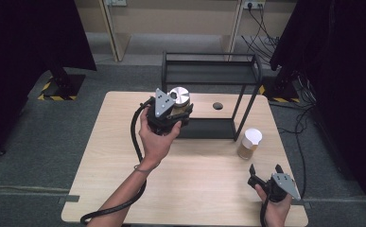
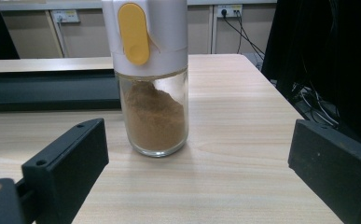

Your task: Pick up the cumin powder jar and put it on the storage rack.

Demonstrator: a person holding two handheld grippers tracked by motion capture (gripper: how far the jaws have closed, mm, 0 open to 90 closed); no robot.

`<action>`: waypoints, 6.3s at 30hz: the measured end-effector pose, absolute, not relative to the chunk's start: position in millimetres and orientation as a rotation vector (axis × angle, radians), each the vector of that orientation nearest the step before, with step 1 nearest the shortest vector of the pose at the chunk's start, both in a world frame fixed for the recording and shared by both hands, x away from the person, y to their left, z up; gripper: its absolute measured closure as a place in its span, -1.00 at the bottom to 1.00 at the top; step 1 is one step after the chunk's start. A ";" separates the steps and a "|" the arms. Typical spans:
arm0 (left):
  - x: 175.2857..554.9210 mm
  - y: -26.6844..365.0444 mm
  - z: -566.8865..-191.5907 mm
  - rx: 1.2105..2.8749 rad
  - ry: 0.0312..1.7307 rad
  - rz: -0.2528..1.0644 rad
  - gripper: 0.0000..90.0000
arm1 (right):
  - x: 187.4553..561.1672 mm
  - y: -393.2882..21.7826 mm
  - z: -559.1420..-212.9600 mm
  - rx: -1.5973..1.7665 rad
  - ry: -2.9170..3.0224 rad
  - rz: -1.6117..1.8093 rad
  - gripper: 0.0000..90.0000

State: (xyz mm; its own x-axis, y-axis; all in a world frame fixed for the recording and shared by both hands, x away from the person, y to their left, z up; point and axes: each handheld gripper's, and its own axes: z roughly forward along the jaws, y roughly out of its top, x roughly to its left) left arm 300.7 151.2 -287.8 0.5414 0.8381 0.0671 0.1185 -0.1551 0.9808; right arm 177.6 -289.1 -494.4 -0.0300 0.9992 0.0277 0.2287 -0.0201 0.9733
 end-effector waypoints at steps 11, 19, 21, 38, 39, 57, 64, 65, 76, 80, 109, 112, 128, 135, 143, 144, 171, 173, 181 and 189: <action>306.6 153.6 -267.7 1.608 0.832 0.775 -0.32 | 177.6 -289.1 -494.4 1.379 1.392 1.133 -0.89; 309.6 153.0 -255.5 1.613 0.827 0.787 -0.32 | 177.5 -289.0 -494.5 1.378 1.391 1.134 -0.89; 310.6 153.7 -253.1 1.609 0.827 0.782 -0.32 | 177.5 -289.1 -494.5 1.378 1.392 1.134 -0.89; 318.8 151.1 -234.5 1.603 0.825 0.782 -0.32 | 177.5 -289.4 -494.6 1.376 1.394 1.135 -0.89; 319.5 151.0 -233.4 1.602 0.827 0.783 -0.32 | 177.5 -289.4 -494.6 1.375 1.394 1.135 -0.89; 336.9 146.1 -212.7 1.596 0.858 0.821 -0.32 | 177.6 -289.8 -494.6 1.371 1.398 1.135 -0.89; 348.1 142.1 -206.2 1.599 0.873 0.835 -0.32 | 177.6 -290.4 -494.8 1.371 1.398 1.139 -0.89; 350.0 141.2 -205.1 1.605 0.876 0.841 -0.32 | 177.6 -290.5 -494.7 1.372 1.399 1.139 -0.89; 368.6 140.1 -208.2 1.592 0.907 0.857 -0.32 | 177.4 -291.3 -494.7 1.374 1.398 1.144 -0.89; 373.6 138.6 -208.1 1.592 0.921 0.854 -0.32 | 177.5 -291.7 -494.7 1.377 1.397 1.147 -0.89; 387.0 134.1 -212.5 1.528 0.956 0.791 -0.81 | 177.2 -291.5 -495.0 1.374 1.397 1.146 -0.89; 382.1 134.6 -215.1 1.513 0.941 0.806 -0.92 | 177.1 -291.2 -495.2 1.372 1.396 1.145 -0.89; 355.2 143.2 -234.6 1.482 0.841 0.836 -0.97 | 176.8 -291.1 -495.6 1.370 1.394 1.146 -0.89; 345.9 145.6 -240.4 1.477 0.817 0.848 -0.97 | 176.9 -291.1 -495.4 1.371 1.395 1.146 -0.89; 334.7 151.0 -250.2 1.479 0.792 0.843 -0.97 | 176.8 -291.1 -495.4 1.370 1.395 1.146 -0.89; 333.6 151.9 -252.0 1.477 0.788 0.841 -0.97 | 176.8 -291.0 -495.4 1.370 1.395 1.146 -0.89; 301.8 162.7 -294.0 1.495 0.713 0.850 -0.96 | 176.7 -290.0 -495.5 1.368 1.394 1.141 -0.89; 299.7 162.7 -296.8 1.500 0.707 0.855 -0.96 | 176.7 -289.9 -495.5 1.369 1.394 1.140 -0.89; 293.4 164.7 -308.8 1.504 0.695 0.851 -0.96 | 176.7 -289.9 -495.5 1.369 1.393 1.141 -0.89; 288.0 167.9 -326.9 1.513 0.706 0.822 -0.96 | 176.6 -289.5 -495.6 1.367 1.394 1.138 -0.89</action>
State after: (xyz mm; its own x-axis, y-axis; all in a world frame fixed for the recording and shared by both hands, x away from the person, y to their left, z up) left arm 288.0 167.9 -326.9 0.5643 0.8196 0.0986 -0.0265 -0.1014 0.9945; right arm 176.6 -289.5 -495.6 -0.0371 0.9991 0.0226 0.2214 -0.0138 0.9751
